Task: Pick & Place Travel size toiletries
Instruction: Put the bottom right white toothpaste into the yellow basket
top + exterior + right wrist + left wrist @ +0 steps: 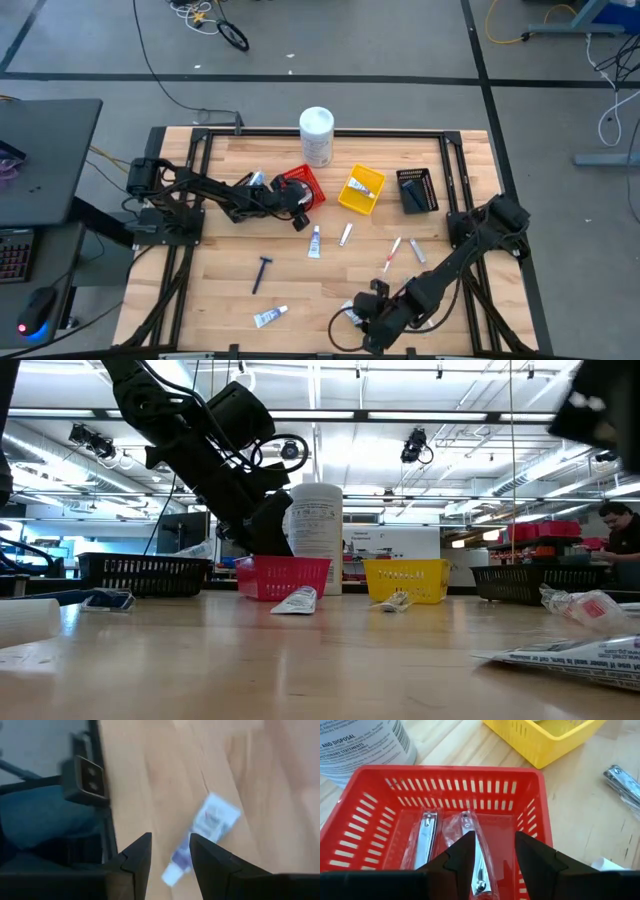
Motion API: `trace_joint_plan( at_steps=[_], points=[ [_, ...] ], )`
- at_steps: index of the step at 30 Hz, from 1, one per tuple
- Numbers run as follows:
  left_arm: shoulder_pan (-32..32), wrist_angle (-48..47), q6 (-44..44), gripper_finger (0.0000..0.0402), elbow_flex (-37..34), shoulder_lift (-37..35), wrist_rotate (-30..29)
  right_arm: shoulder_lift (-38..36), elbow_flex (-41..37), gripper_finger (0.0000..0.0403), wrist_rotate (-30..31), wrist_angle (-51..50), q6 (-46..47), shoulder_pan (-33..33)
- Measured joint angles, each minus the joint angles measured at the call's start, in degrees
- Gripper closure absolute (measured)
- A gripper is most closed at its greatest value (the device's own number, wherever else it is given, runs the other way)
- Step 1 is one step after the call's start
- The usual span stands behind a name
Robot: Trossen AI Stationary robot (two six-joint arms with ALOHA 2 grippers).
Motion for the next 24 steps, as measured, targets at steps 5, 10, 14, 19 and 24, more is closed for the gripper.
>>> trace_joint_plan(
  at_steps=[5,10,14,19,24],
  points=[
    [0.0,0.22,-0.04,0.0256,0.0,0.0,0.02,1.17,0.0,0.0254,-5.49,-1.98,2.31,0.39],
    [0.0,1.15,-0.04,0.0256,0.0,0.0,1.13,3.76,0.0,0.0234,-6.37,-1.13,3.43,0.66],
    [-0.01,2.72,-0.04,0.0256,0.0,0.0,1.29,5.83,0.0,0.0212,-8.18,-0.89,3.82,0.48],
    [0.0,3.08,-0.04,0.0256,0.0,0.0,1.31,6.16,0.0,0.0199,-7.96,-2.35,6.65,0.59],
    [-0.01,3.13,0.39,0.0256,0.0,0.0,1.32,6.28,0.0,0.0199,-2.04,-6.5,10.82,0.5]
  ],
)
